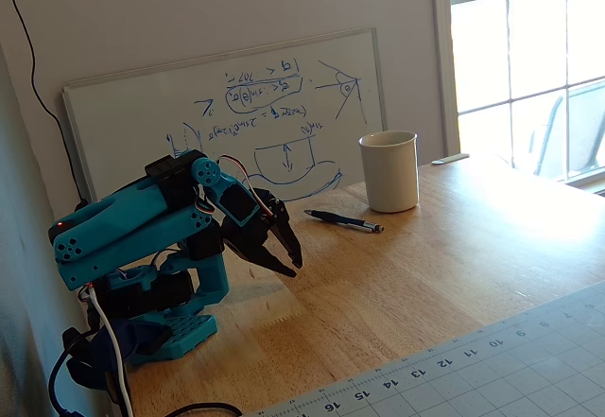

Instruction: Grasp a pen and put it in a mug.

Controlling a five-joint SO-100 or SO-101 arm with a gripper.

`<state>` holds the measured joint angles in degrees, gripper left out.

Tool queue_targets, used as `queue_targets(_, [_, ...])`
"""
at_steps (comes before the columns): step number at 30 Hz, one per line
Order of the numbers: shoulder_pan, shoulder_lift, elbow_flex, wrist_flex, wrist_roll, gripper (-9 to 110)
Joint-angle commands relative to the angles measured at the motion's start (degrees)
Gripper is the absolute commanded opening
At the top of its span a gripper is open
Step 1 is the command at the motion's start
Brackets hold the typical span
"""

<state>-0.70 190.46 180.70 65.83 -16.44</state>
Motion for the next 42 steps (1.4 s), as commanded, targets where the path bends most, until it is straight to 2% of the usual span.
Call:
queue_targets(1, [0.1, 1.7, -0.8, -0.4, -0.5, 3])
queue_targets(22, [0.1, 0.2, -2.5, -0.5, -1.5, 4])
queue_targets(42, [-9.2, -48.4, -41.1, -0.5, -1.6, 6])
